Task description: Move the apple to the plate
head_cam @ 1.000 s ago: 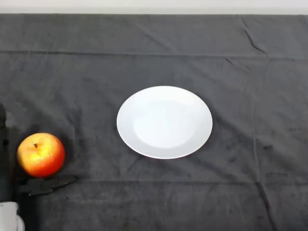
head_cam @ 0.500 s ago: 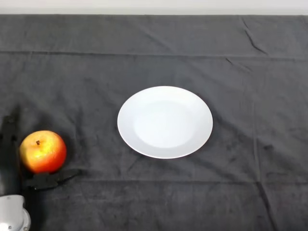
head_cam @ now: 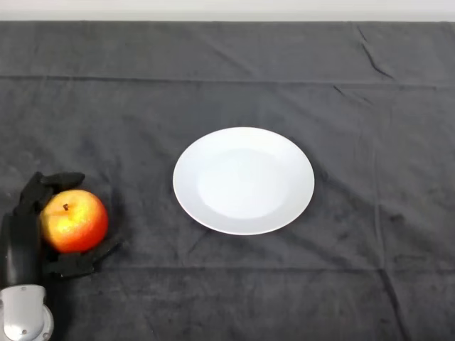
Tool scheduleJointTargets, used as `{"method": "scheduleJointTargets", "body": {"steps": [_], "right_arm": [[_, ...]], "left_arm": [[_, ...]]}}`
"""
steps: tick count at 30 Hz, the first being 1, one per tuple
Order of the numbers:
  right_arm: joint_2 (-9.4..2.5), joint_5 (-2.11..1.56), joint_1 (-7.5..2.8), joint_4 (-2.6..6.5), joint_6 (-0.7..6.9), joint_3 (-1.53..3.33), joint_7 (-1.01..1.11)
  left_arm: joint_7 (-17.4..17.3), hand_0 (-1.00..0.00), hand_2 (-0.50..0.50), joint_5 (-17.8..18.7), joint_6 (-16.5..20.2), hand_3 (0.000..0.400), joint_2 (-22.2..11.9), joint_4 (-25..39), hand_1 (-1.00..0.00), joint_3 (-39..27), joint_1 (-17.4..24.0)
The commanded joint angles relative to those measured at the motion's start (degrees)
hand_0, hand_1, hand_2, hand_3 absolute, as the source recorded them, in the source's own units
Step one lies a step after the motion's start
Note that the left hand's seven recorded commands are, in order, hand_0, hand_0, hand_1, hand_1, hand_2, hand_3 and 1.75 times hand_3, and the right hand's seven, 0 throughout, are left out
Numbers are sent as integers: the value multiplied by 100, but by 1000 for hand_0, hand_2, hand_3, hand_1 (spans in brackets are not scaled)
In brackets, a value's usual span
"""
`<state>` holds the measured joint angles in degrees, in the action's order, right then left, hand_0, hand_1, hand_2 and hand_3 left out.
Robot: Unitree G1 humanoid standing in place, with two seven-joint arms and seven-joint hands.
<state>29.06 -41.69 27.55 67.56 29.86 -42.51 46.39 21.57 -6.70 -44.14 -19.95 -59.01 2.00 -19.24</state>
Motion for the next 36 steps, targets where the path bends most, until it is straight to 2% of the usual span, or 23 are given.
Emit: {"method": "scheduleJointTargets", "body": {"steps": [1, 10, 26, 36], "right_arm": [[35, -25, 3, 87, 16, -32, -8], [33, -25, 2, 85, 16, -31, -9], [19, -25, -8, 54, 12, -27, -25], [11, -26, -17, 31, 11, -25, -37]], "left_arm": [[-23, -1000, 0, -159, 164, 400, -70, -224, -1000, 302, -4], [184, -1000, 0, -322, 479, 400, -117, 457, -1000, 415, 14], [463, -1000, 0, -687, 1474, 400, -68, 2389, -1000, 722, 97], [613, -1000, 0, -878, 1823, 400, 107, 2611, -1000, 1065, -245]]}}
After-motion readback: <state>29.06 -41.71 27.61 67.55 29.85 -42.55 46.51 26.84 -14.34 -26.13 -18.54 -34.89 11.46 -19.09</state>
